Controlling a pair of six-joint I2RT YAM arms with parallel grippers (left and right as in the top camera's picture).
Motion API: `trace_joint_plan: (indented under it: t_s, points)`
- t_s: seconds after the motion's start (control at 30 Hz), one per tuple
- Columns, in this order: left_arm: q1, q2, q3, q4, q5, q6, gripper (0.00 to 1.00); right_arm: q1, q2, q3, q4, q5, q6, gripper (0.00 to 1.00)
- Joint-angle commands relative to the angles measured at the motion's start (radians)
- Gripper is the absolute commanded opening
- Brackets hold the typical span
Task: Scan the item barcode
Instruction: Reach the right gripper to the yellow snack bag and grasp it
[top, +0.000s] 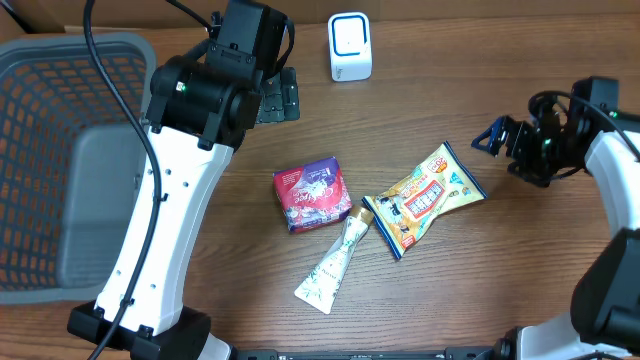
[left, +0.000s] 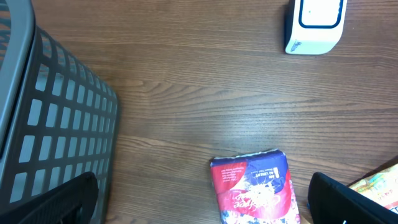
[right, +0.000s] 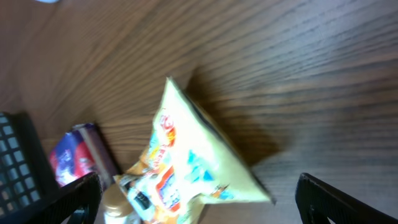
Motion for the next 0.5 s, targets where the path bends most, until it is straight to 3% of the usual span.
trace_joint_plan:
  t_s: [0.0,0.23,0.37,0.47]
  points:
    - [-0.002,-0.022,0.013,0.000,-0.013,-0.007,1.00,-0.001,0.049,-0.090,0.068,-0.050,-0.060,1.00]
    - [-0.002,-0.022,0.013,0.000,-0.013,-0.007,1.00,-0.001,0.131,-0.237,0.267,-0.169,-0.104,1.00]
    - [-0.002,-0.022,0.013,0.000,-0.013,-0.007,1.00,0.007,0.177,-0.246,0.266,-0.329,-0.197,1.00]
    - [-0.002,-0.022,0.013,0.000,-0.013,-0.007,1.00,0.022,0.216,-0.249,0.256,-0.329,-0.200,1.00]
